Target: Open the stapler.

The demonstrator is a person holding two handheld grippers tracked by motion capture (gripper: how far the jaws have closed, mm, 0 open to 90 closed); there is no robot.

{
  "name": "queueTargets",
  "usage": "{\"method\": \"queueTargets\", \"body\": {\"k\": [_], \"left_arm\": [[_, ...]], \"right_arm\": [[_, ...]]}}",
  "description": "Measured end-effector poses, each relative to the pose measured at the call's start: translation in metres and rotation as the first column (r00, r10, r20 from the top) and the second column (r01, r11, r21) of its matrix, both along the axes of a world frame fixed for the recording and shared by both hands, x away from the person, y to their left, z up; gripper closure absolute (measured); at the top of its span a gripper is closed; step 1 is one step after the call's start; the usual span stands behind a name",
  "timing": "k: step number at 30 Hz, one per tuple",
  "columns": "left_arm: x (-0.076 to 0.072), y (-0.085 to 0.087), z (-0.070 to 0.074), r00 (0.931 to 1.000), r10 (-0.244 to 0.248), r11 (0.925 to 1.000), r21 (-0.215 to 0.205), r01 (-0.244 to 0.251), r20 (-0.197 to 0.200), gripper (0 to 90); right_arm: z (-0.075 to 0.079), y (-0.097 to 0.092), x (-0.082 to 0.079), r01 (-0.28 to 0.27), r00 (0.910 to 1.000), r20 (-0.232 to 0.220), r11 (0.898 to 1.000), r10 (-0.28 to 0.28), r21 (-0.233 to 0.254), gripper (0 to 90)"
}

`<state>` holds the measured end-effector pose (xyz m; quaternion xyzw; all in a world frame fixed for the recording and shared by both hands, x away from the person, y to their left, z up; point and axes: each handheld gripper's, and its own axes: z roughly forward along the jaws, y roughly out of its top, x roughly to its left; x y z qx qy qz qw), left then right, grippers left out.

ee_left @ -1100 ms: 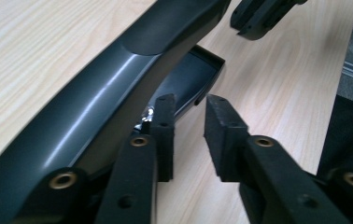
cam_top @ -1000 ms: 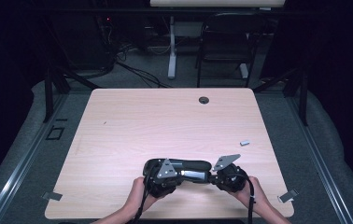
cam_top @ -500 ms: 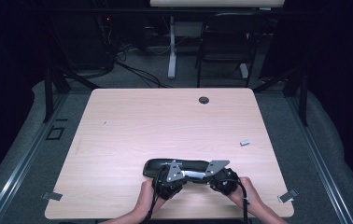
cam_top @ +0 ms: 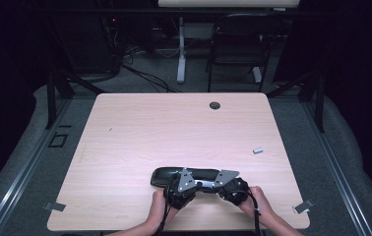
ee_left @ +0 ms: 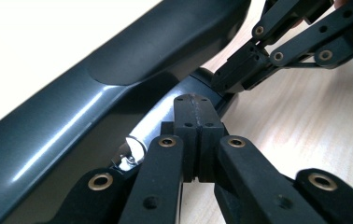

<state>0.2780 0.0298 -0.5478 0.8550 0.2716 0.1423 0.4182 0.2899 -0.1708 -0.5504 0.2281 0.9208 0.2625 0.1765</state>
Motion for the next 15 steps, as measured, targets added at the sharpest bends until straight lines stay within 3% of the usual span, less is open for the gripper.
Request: {"method": "queueTargets", "body": {"k": [1, 4, 11, 15], "left_arm": [[0.0001, 0.0, -0.0001, 1.0, 0.004, 1.0, -0.002, -0.004, 0.006, 90.0], [0.0001, -0.0004, -0.0012, 0.9999, 0.004, 1.0, -0.002, -0.004, 0.016, 90.0], [0.0013, -0.0008, -0.0029, 0.9999, 0.007, 1.0, -0.007, -0.007, 0.011, 90.0], [0.0019, -0.0013, -0.0036, 0.9999, 0.002, 1.0, -0.006, -0.002, 0.014, 90.0]], "right_arm": [[-0.0011, -0.0001, 0.0015, -0.012, 0.9999, -0.009, 0.999, 0.011, -0.034, 90.0], [-0.0013, 0.0001, 0.0008, -0.012, 0.9998, 0.016, 0.999, 0.013, -0.044, 89.9], [-0.0034, -0.0014, 0.0011, -0.014, 0.9998, 0.015, 1.0, 0.014, -0.011, 90.0], [-0.0024, -0.0036, 0.0038, -0.011, 0.9999, -0.007, 1.0, 0.011, -0.003, 90.0]]}}
